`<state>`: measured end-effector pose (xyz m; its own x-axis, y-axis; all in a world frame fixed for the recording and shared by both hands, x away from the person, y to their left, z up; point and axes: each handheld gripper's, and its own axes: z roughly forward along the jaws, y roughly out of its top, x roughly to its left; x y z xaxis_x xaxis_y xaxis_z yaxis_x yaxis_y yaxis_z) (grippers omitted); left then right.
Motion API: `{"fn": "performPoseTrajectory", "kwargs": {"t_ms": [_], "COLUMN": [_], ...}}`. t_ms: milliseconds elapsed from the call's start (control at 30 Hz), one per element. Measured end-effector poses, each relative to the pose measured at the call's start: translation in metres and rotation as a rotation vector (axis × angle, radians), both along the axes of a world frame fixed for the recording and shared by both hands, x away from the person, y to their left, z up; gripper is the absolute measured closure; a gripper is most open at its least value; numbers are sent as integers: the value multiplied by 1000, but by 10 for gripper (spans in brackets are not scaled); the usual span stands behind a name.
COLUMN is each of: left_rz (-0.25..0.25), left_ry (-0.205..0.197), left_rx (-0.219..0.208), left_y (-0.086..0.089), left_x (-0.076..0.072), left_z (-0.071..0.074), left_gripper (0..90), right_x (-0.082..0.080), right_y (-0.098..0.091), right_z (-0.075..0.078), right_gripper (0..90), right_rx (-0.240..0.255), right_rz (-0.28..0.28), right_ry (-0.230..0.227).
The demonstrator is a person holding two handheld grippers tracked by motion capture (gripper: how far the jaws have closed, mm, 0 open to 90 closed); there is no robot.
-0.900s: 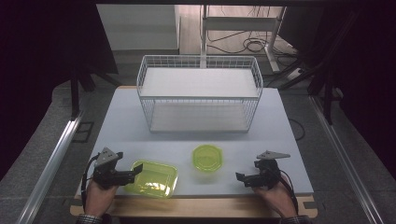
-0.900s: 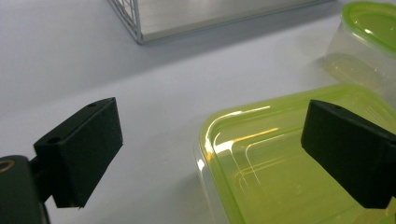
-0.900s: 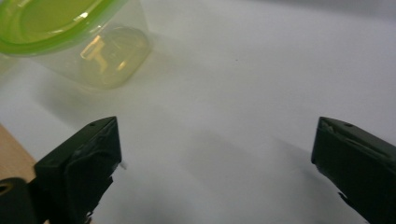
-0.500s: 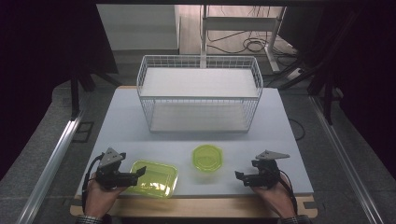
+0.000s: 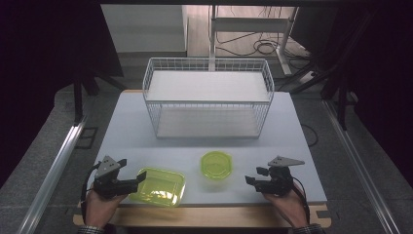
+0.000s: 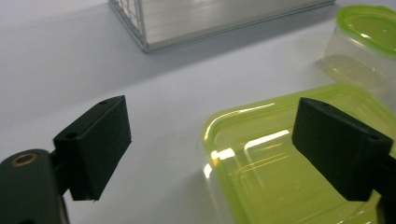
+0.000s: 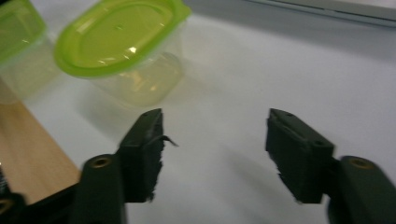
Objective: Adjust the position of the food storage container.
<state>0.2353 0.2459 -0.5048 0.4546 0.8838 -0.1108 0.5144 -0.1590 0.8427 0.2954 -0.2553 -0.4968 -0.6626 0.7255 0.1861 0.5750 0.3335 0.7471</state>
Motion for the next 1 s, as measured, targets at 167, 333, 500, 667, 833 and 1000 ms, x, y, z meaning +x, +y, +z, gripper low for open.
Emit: {"fn": "performPoseTrajectory", "kwargs": {"t_ms": [167,333,500,667,833,1000], "left_rz": [18,12,5,2,0,-1], "left_ry": [-7,-3,-7,-8,-8,-9], "left_rx": [15,36,35,50,62,60], "left_y": [3,1,0,-2,-3,-3], "left_x": [0,2,3,3,3,3], "left_z": [-3,-6,-7,-8,-9,-9], "left_gripper": [55,41,39,37,36,36], "right_x": [-2,-1,2,9,15,22], "right_y": [5,16,34,55,83,110], "right_z": [8,16,23,30,34,35], "right_gripper": [566,769,890,893,893,892], "right_rx": [5,-30,-55,-53,-51,-66], "right_rz": [46,103,148,189,244,294], "right_ry": [-14,-12,-11,-11,-20,-30]}}
